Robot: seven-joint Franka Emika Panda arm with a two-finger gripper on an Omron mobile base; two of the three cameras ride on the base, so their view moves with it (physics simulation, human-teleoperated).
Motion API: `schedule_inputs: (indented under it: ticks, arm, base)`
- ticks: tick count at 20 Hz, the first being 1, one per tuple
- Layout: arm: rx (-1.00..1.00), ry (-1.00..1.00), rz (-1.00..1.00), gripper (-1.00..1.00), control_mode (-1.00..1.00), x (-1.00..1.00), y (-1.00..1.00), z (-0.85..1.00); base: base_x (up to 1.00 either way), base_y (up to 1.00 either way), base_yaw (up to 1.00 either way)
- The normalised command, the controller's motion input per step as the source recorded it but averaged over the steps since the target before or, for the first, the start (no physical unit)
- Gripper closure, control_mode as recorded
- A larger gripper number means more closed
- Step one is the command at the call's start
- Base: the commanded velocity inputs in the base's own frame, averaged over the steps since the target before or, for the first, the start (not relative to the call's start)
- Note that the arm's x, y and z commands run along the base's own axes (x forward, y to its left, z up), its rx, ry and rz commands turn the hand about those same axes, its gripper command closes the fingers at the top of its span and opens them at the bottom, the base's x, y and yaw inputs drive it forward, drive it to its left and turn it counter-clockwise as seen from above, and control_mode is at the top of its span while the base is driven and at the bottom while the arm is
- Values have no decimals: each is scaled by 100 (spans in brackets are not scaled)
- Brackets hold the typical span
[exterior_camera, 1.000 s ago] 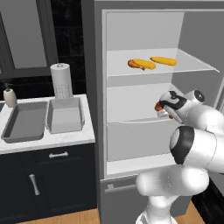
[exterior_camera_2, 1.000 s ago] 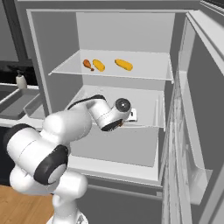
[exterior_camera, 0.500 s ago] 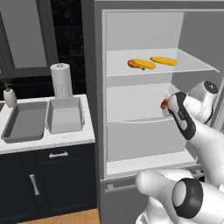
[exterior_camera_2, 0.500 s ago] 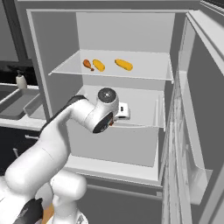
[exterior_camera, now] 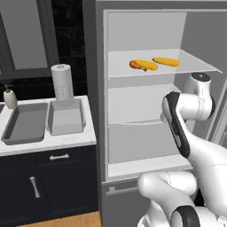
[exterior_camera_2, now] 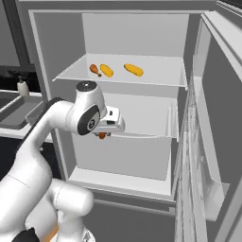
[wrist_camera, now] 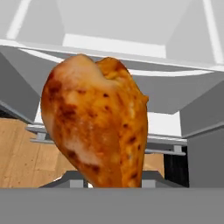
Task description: Place one corn and one chicken drumstick in each tupperware on the nearby counter, to pack two identical lunches.
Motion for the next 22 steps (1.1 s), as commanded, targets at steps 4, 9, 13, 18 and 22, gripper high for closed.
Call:
schedule_inputs:
  ticks: [4, 9, 13, 18, 22]
  arm:
    - [0, -2, 0, 100, -100, -41, 43, 0]
    - [0, -1, 0, 100, -100, -51, 61, 4]
    - [0, 0, 0, 100, -100, -54, 7, 13]
    - [-3, 1, 0, 100, -100, -46, 6, 30]
    - [0, 0, 0, 100, -100, -53, 0, 5]
  base:
    - [0, 0, 0]
    - [0, 0, 0]
    - [0, 0, 0]
    - [0, 0, 0]
    - [0, 0, 0]
